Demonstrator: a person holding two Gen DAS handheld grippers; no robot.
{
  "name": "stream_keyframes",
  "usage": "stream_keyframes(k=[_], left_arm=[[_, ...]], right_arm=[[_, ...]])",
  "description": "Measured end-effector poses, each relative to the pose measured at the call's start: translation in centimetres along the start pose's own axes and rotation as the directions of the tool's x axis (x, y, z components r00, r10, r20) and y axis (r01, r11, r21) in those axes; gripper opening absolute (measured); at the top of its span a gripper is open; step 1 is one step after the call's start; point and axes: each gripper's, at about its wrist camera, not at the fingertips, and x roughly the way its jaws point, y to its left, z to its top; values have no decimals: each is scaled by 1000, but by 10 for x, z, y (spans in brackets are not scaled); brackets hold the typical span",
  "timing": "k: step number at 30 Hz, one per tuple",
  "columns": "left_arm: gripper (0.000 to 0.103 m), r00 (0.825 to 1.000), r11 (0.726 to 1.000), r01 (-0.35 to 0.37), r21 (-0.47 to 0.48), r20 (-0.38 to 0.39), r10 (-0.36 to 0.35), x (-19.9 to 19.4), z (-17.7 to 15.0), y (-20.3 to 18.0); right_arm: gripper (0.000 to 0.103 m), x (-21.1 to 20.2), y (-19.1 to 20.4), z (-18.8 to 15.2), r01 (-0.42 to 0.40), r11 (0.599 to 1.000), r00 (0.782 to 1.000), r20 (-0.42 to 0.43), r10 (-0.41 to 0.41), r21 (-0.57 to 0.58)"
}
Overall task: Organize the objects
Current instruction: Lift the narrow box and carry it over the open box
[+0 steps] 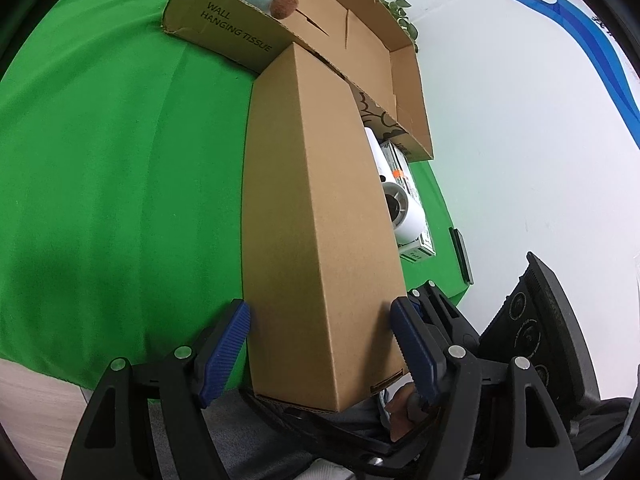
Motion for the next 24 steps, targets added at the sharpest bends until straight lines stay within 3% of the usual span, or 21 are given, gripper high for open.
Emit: stream_keyframes(k=[9,24], left_arm=[[71,1000,1000,-7,30,-24,8,-2,-13,-11],[71,996,985,-63,161,79,51,-25,-13,-57]], right_arm=[[101,-12,2,-12,-19,1000,1000,3,19,10],[99,-39,2,5,35,999,992,125,-34,-3]])
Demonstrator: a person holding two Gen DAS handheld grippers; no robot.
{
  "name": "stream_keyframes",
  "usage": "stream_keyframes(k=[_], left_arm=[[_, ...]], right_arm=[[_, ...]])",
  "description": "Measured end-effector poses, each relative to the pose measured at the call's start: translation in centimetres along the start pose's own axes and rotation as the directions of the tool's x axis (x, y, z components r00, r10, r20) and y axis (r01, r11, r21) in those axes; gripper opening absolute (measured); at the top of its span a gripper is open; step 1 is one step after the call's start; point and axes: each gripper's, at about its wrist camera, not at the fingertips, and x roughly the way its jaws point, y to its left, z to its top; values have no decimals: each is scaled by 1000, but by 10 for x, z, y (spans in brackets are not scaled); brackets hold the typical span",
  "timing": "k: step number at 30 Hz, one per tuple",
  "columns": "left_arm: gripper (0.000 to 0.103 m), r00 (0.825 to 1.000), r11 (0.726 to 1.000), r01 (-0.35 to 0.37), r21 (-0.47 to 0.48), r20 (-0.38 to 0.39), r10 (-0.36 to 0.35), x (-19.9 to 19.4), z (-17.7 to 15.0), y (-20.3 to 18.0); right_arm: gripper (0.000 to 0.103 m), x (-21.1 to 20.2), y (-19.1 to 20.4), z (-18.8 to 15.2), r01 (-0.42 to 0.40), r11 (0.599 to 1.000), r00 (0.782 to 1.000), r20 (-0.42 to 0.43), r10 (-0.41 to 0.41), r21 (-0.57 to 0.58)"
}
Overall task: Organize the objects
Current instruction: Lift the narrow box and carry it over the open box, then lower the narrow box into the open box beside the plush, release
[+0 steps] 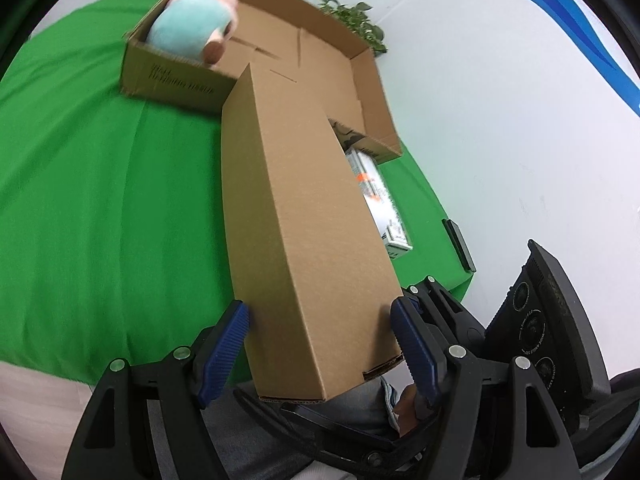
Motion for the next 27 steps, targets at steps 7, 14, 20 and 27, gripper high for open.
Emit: stream_keyframes(k=[7,14,20,27], left_arm=[[71,999,995,-18,99,46,14,-11,16,-27],[71,995,982,-23,189,104,4,-19,55,-48],[71,987,965,-33,261,162,-10,-21,103,-58],[71,973,951,-48,306,229,-25,-24,155,-67]], right_arm=[[99,-13,-4,17,65,998,995,76,-63,-20],[99,-19,-18,43,135,990,982,143,-127,-48],[99,-20,-37,75,190,977,964,205,-168,-93],[99,-13,-62,117,232,961,948,257,-189,-149]])
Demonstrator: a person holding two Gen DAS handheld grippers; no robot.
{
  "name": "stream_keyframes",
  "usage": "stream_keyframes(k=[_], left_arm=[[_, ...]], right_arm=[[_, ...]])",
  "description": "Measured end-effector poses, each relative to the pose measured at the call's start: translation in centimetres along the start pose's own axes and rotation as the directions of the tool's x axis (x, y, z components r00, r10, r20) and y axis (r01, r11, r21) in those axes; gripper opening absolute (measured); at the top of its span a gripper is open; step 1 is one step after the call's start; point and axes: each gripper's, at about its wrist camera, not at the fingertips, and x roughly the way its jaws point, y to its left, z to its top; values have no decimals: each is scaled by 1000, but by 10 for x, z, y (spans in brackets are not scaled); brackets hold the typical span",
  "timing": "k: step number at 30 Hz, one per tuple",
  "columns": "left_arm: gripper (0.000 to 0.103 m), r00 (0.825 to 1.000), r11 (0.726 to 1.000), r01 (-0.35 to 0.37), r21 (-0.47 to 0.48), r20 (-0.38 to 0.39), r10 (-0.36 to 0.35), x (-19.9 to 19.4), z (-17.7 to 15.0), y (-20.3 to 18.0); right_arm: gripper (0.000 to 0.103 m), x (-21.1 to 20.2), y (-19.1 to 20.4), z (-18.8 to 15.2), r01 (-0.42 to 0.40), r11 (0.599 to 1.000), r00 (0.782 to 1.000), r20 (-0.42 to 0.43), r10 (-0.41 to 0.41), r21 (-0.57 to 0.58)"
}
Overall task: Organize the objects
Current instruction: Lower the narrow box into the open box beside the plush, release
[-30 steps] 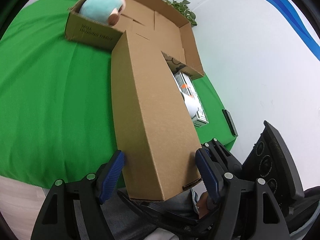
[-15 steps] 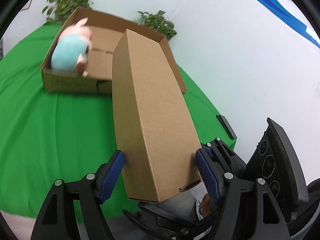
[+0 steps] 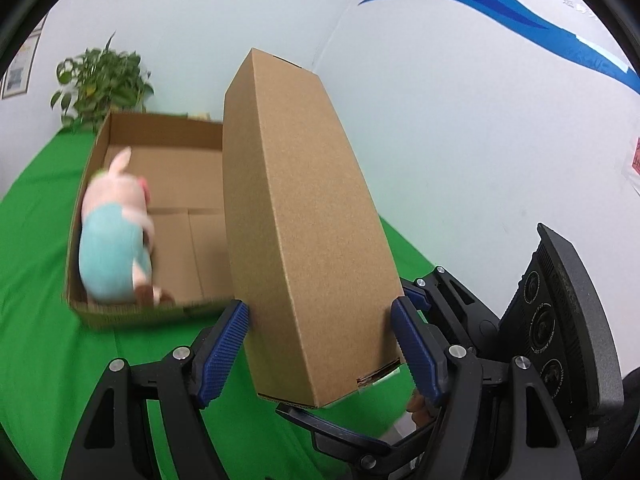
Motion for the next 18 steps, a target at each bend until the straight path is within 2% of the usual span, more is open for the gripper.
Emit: stream_keyframes(k=[8,18], left_arm=[[71,998,1000,-24,17,63,23,4,52,10],[71,998,999,-46,0,44,46,28,92,39]], right_arm=[[99,25,-26,27,-2,1000,999,40,3,-26],[99,63,-43,42,-38,999,999,12,38,-31]])
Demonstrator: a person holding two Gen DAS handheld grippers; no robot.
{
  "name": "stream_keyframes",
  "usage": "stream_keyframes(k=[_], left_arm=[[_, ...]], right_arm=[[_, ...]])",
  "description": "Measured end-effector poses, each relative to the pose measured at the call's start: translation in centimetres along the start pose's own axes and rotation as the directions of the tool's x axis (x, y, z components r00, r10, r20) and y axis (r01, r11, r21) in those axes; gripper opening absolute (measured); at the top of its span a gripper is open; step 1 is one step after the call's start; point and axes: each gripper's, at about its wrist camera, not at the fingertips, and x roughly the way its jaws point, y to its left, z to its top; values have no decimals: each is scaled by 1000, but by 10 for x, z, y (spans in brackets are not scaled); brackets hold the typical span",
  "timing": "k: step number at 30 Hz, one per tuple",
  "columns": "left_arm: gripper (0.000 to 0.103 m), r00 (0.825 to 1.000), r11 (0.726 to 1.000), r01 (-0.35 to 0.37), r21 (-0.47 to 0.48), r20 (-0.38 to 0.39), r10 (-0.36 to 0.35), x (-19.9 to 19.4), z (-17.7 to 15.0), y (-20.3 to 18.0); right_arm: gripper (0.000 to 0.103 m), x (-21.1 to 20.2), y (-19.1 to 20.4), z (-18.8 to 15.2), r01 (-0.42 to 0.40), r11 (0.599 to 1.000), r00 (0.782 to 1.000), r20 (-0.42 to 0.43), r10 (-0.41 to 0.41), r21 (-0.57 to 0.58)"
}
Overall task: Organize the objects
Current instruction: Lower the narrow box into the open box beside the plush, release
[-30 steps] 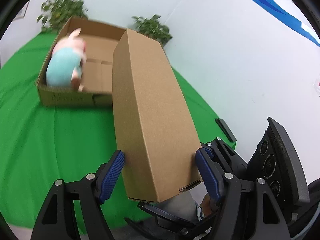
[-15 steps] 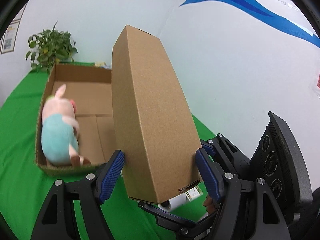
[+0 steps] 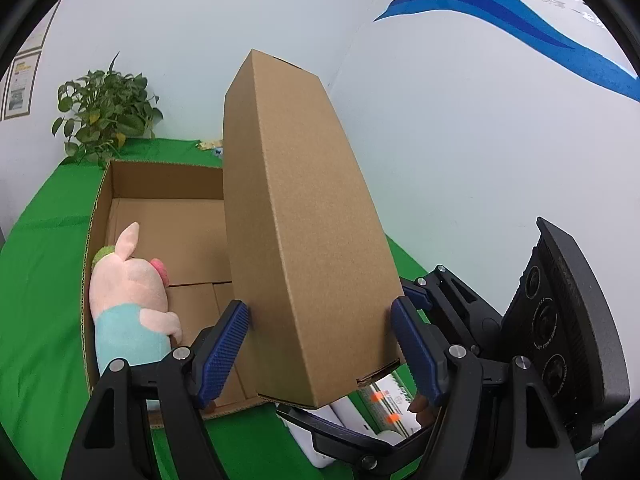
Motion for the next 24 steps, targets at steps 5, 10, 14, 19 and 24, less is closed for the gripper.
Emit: stream_keyframes(k=[5,10,14,19,24], left_arm=[[71,998,999,-27,-45,-66,24,42,2,36],[71,990,994,-60,-93,-136,47,80,-12,65],[71,982,987,-77,-144,-180,51,105,-28,86],[71,971,976,-100,-191,-235,54,125,-44,105],[57,965,971,-123,-205,-251,69,127,-51,115]], right_arm=[[99,35,-11,-9,-59,998,996,-65,60,20],[99,65,-15,-32,-120,989,983,-132,130,83],[99,79,-14,-47,-157,982,968,-179,175,108],[98,89,-10,-62,-193,968,947,-227,226,159],[98,103,-16,-64,-200,965,933,-269,240,169]])
